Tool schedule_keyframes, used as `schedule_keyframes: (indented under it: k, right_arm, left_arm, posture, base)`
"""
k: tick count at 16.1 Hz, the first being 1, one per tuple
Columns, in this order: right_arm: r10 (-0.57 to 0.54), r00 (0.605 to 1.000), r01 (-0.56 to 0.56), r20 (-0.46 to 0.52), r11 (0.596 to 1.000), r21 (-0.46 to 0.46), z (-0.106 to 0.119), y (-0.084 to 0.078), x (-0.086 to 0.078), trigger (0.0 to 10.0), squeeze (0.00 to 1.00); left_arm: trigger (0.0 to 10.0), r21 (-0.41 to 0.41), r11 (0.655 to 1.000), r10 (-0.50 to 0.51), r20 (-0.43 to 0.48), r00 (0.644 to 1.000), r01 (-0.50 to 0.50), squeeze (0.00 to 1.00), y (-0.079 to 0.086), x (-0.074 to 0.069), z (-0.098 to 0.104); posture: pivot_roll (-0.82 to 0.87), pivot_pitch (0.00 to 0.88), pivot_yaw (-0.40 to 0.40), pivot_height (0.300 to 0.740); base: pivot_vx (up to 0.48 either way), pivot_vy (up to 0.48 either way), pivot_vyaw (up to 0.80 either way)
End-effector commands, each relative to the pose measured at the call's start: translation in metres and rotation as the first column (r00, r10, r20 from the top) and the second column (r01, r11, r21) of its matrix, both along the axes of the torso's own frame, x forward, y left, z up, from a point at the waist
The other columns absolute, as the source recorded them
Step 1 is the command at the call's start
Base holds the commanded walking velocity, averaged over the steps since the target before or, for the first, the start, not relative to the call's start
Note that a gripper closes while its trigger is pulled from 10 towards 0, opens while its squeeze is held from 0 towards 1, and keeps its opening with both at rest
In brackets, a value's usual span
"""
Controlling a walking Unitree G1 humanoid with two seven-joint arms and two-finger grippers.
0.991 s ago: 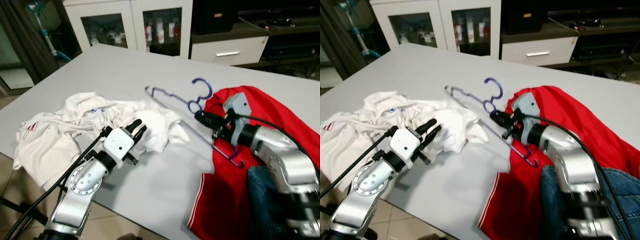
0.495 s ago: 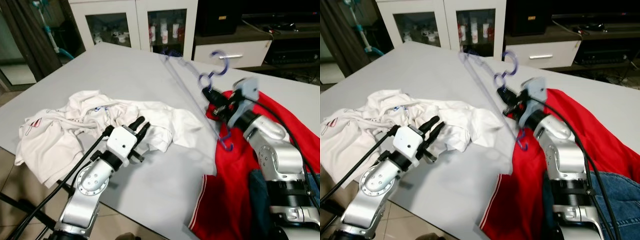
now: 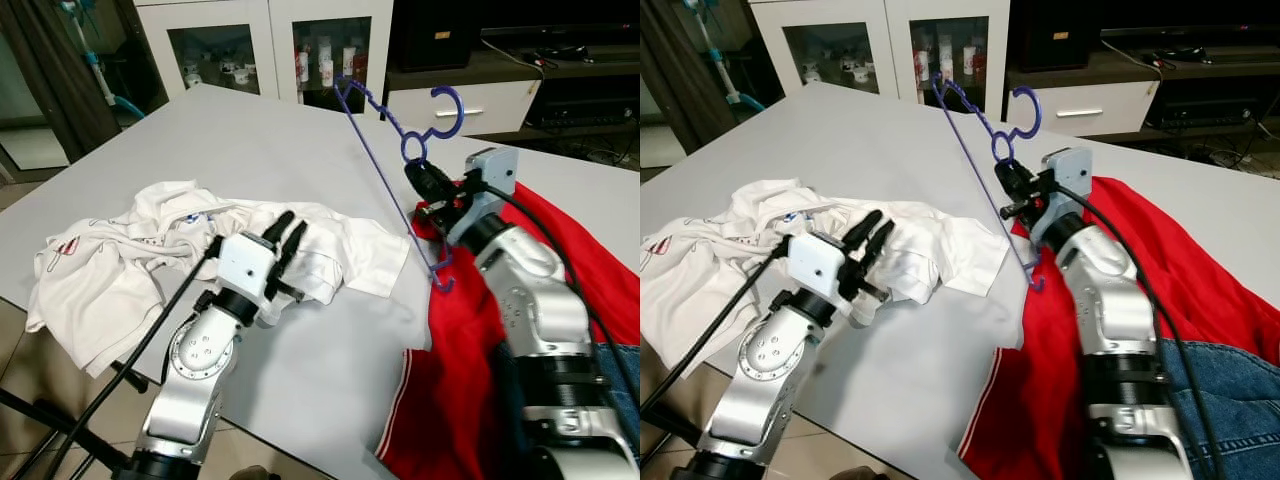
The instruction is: Hang hanger
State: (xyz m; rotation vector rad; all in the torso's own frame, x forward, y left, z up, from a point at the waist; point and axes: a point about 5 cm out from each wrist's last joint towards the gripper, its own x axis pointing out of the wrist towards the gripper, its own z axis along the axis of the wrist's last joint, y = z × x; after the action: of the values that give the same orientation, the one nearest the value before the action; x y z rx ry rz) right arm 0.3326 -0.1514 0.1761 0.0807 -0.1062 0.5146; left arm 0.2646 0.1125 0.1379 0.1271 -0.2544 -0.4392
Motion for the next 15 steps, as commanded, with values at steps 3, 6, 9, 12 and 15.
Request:
schedule_keyframes:
  k: [3,6,9,12,15]
  right_arm:
    - [-0.009,1.0,0.01,-0.003,1.0,0.02,-0.006,0.009,-0.003,10.0,0.0]
    - [-0.02,1.0,0.021,-0.016,0.998,0.052,-0.013,0.011,-0.01,10.0,0.0]
    - [-0.043,0.999,0.043,-0.002,0.995,0.085,-0.016,0.012,-0.02,10.0,0.0]
    - [-0.123,0.984,0.11,0.128,0.989,0.101,-0.004,0.012,-0.039,10.0,0.0]
    - [-0.1,0.984,0.091,0.148,0.993,0.069,0.002,0.012,-0.042,10.0,0.0]
  left_arm:
    - [10.0,-0.051,0.998,0.037,-0.041,0.998,-0.039,0.0,0.002,0.003,-0.003]
    - [10.0,-0.081,0.995,0.056,-0.06,0.997,-0.061,0.0,0.006,0.005,-0.003]
    - [10.0,-0.101,0.992,0.062,-0.076,0.995,-0.07,0.0,0.008,0.004,-0.004]
    - [10.0,-0.09,0.995,0.042,-0.086,0.995,-0.05,0.0,0.008,-0.001,-0.005]
    - [10.0,-0.096,0.994,0.035,-0.09,0.995,-0.044,0.0,0.005,-0.001,-0.004]
  posture:
    - [-0.04,0.0,0.044,0.74]
    - [-0.04,0.0,0.049,0.74]
    - [-0.05,0.0,0.051,0.74]
    - [-0.06,0.0,0.059,0.74]
    - [-0.07,0.0,0.061,0.74]
  base:
    - [0.0,0.0,0.0]
    - [0.0,0.0,0.0]
    - [0.0,0.0,0.0]
    - [0.0,0.0,0.0]
    - [0.0,0.0,0.0]
